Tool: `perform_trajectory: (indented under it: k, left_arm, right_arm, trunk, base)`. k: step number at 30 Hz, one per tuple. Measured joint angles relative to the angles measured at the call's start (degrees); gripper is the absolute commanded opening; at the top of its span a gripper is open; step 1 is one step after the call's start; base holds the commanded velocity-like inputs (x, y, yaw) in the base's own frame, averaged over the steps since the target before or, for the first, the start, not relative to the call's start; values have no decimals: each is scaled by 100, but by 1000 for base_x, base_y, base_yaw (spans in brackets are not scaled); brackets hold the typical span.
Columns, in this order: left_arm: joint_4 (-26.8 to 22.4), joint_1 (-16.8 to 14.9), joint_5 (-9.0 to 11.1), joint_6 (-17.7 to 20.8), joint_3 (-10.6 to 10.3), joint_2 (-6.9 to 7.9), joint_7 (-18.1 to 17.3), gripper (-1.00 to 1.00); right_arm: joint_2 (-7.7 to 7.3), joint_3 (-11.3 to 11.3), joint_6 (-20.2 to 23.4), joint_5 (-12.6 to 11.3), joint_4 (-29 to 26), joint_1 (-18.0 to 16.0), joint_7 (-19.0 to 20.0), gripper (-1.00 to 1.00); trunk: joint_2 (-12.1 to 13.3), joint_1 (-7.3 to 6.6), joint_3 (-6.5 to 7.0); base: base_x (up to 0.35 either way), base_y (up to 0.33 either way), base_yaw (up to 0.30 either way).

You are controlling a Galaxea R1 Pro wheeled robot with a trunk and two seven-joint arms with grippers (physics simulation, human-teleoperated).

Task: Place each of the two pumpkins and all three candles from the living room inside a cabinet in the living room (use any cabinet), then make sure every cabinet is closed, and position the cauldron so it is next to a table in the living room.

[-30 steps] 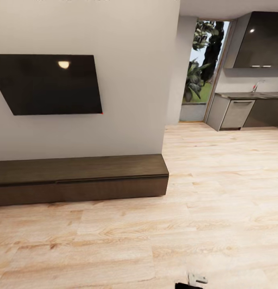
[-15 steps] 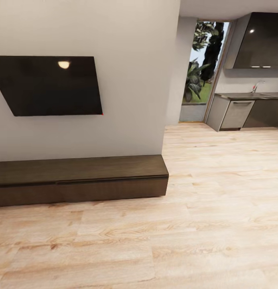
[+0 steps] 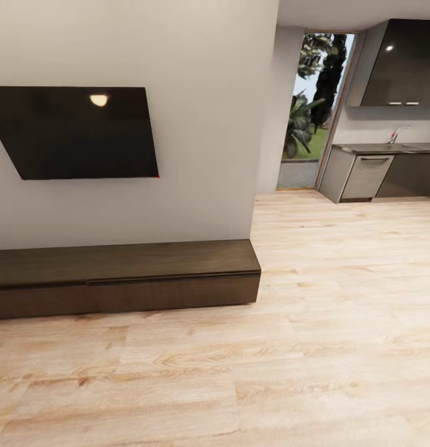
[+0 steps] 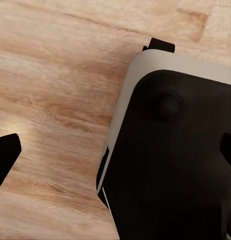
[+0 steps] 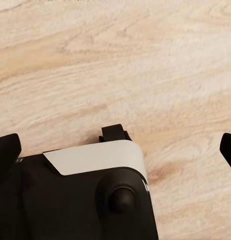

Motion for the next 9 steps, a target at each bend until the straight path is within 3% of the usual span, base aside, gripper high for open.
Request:
perform_trajectory:
  k: [9]
  left_arm:
    - [-1,0,-23,-1,-5,20,0,100]
  right_arm:
    - [-10,-10,0,-11,-5,0,3,100]
  trunk:
    - [0,0,0]
  base:
    - [0,0,0]
